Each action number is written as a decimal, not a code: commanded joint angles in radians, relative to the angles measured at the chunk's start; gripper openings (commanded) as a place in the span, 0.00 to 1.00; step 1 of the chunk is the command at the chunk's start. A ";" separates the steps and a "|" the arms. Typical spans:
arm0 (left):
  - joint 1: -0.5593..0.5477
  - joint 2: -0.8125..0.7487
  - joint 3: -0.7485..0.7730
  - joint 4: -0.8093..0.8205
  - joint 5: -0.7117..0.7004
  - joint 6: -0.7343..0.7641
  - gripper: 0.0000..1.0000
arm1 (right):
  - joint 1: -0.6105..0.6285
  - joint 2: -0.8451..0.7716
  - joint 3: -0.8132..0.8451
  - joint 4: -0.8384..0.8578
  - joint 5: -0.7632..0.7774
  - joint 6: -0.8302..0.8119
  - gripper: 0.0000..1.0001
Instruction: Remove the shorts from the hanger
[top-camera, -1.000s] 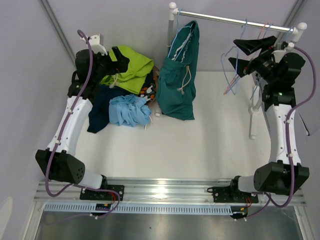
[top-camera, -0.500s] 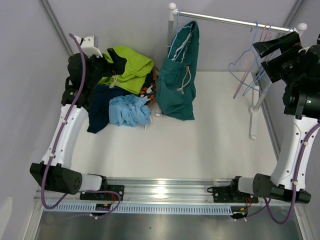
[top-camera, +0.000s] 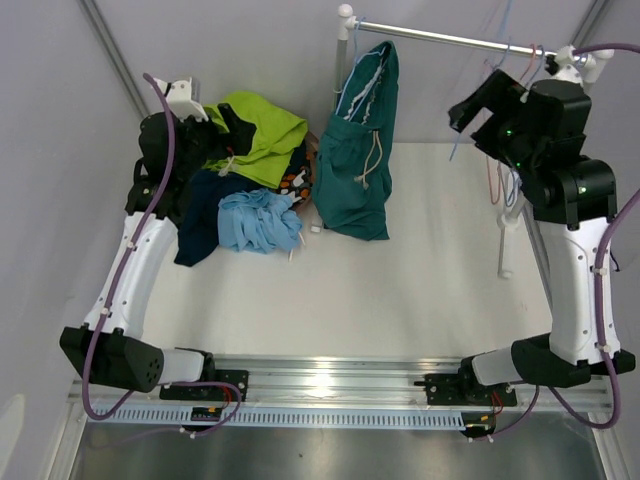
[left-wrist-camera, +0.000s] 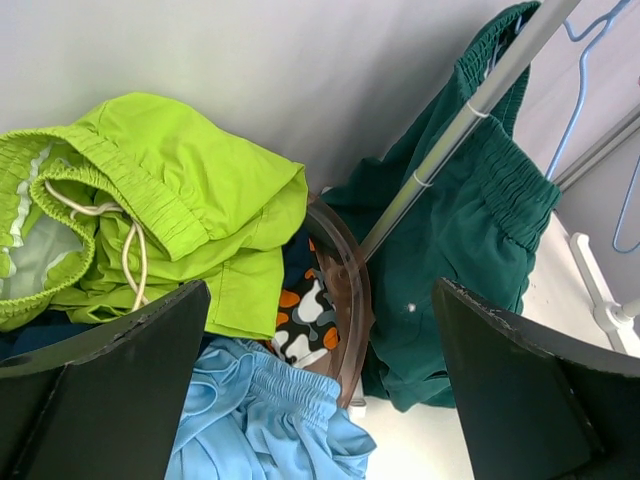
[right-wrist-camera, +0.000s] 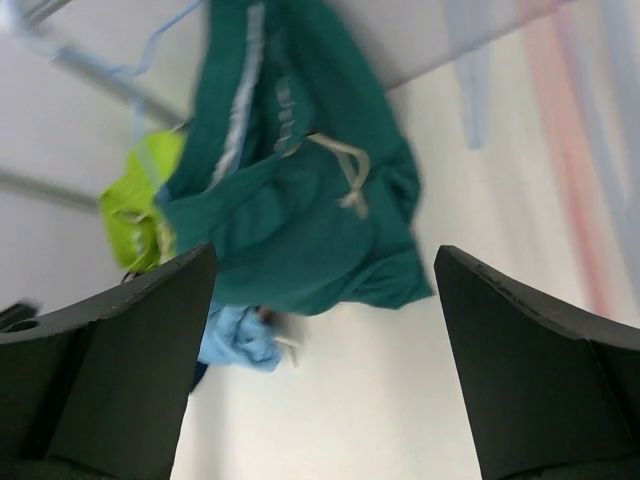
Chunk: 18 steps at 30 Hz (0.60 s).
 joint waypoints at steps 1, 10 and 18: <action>-0.007 -0.040 -0.017 0.051 0.025 0.002 0.99 | 0.179 -0.003 0.028 0.158 0.037 -0.009 0.95; -0.025 -0.087 -0.079 0.071 0.025 -0.038 0.99 | 0.350 0.294 0.192 0.267 0.018 -0.039 0.92; -0.162 -0.192 -0.211 0.095 -0.067 -0.050 0.99 | 0.359 0.490 0.315 0.335 0.034 -0.068 0.93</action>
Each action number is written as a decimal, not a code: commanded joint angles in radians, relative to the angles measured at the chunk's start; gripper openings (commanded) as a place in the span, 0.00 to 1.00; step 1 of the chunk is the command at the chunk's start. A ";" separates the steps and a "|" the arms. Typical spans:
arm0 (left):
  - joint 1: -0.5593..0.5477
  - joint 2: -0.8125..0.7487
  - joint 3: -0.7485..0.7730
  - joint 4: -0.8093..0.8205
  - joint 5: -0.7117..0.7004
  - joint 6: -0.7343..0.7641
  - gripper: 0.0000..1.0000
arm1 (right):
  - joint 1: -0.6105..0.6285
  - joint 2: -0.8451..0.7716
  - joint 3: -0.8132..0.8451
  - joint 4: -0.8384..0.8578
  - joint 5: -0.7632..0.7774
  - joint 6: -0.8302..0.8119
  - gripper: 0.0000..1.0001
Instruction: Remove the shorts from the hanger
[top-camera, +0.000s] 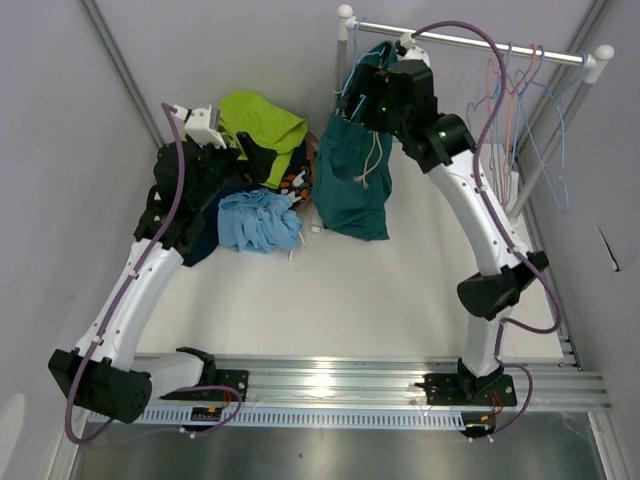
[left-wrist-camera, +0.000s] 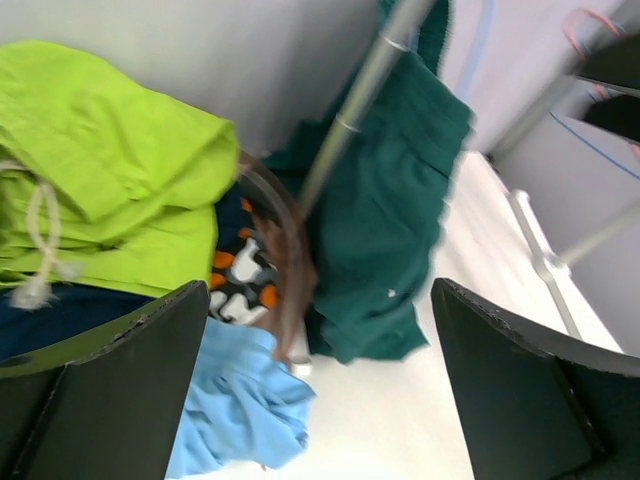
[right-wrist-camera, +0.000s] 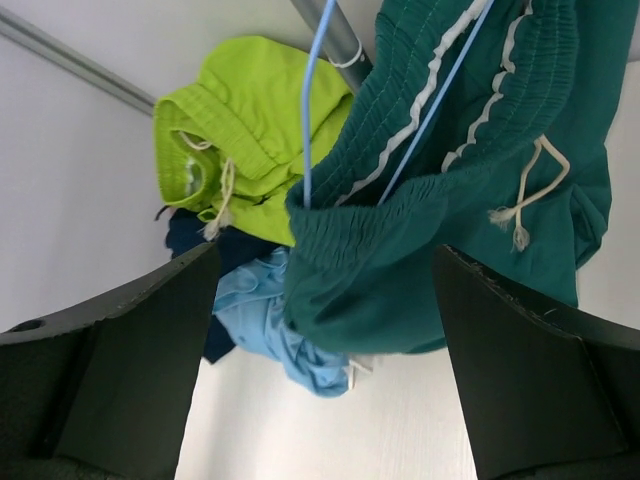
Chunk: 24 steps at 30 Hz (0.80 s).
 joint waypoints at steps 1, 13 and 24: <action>-0.059 -0.061 -0.036 0.049 -0.056 -0.001 0.99 | 0.003 0.030 0.099 0.090 0.012 -0.030 0.93; -0.107 -0.099 -0.056 0.045 -0.041 -0.021 0.99 | -0.005 0.167 0.151 0.268 -0.019 0.005 0.89; -0.112 -0.102 -0.066 0.055 -0.023 -0.015 0.99 | -0.023 0.279 0.205 0.345 -0.014 0.050 0.80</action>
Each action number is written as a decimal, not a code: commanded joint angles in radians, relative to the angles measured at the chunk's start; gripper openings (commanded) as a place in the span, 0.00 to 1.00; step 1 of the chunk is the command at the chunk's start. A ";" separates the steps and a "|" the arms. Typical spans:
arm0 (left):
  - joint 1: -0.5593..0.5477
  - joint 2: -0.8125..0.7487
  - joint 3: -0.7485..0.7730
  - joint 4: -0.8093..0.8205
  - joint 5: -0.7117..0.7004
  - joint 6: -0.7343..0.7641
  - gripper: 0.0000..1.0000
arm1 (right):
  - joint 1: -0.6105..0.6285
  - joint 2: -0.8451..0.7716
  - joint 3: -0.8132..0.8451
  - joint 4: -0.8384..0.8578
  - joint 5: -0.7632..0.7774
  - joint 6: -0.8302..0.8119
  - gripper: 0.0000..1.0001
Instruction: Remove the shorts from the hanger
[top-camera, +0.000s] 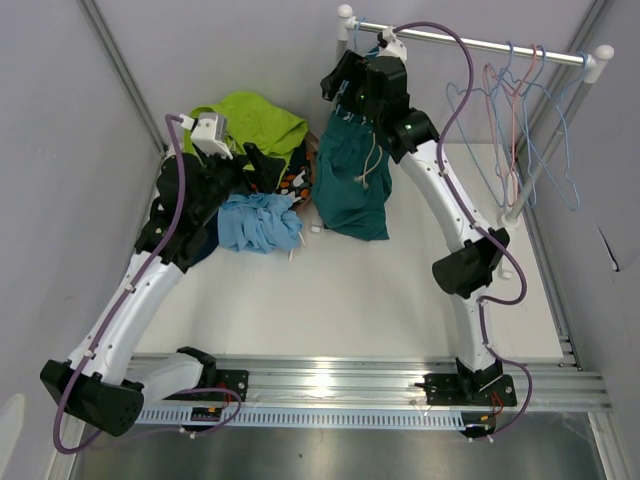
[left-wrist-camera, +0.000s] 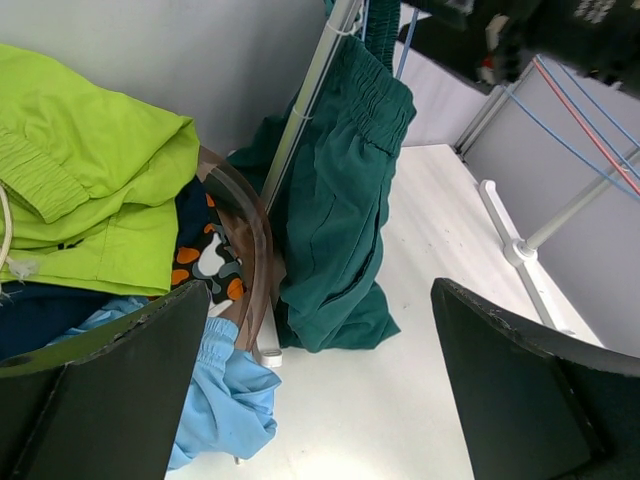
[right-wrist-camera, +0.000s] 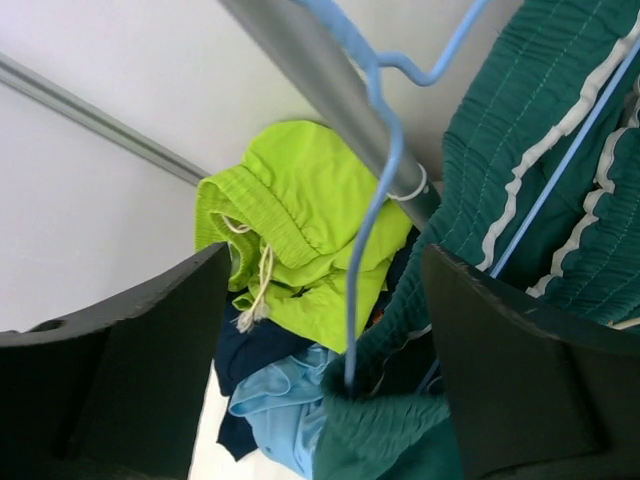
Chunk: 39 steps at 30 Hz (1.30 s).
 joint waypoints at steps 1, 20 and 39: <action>-0.009 -0.023 -0.007 0.046 0.017 -0.010 0.99 | -0.009 0.016 0.045 0.082 0.015 0.020 0.80; -0.064 -0.033 -0.064 0.231 0.379 0.026 0.99 | 0.032 -0.223 -0.116 0.119 0.205 -0.093 0.00; -0.245 0.089 -0.054 0.342 0.351 0.079 0.99 | 0.189 -0.499 -0.262 0.073 0.344 -0.141 0.00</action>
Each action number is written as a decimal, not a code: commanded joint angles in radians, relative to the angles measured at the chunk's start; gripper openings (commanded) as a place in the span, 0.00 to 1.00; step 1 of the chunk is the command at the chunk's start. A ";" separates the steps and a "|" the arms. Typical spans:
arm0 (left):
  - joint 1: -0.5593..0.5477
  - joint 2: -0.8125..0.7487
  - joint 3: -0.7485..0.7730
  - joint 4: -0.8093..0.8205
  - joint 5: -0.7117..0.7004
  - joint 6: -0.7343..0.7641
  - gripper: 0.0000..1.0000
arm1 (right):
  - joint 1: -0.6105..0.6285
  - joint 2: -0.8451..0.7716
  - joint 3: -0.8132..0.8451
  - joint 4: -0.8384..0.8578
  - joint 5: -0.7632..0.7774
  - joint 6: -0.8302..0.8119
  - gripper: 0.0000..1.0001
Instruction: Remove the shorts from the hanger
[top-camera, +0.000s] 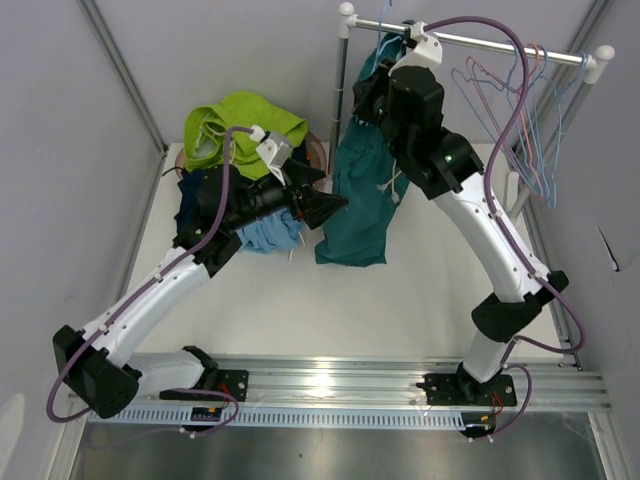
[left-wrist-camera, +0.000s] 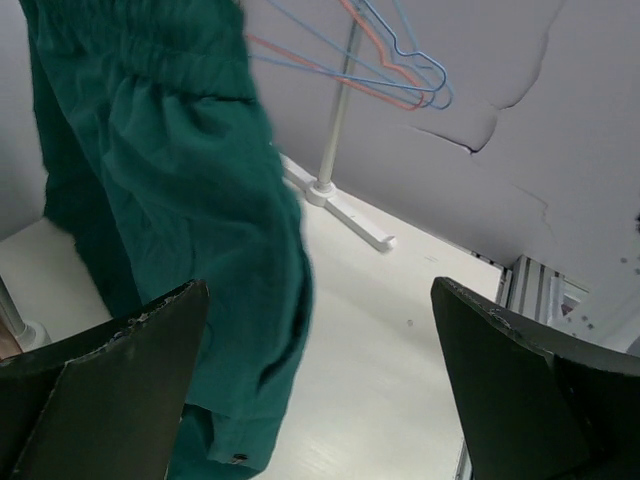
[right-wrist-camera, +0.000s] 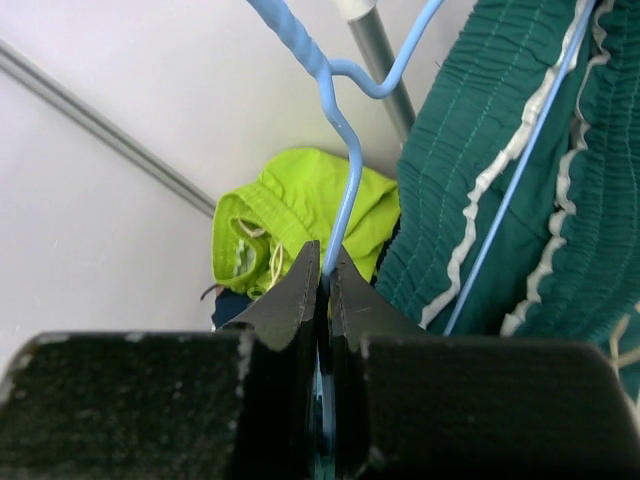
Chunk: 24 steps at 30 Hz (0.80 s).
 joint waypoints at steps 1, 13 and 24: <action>-0.015 0.037 0.005 0.072 -0.025 0.017 0.99 | 0.048 -0.135 -0.036 0.104 0.062 -0.042 0.00; -0.176 0.133 0.006 0.097 -0.197 0.072 0.14 | 0.088 -0.269 -0.142 0.068 0.079 0.008 0.00; -0.406 -0.109 -0.214 0.047 -0.395 0.042 0.00 | -0.067 -0.281 -0.078 -0.038 0.071 -0.013 0.00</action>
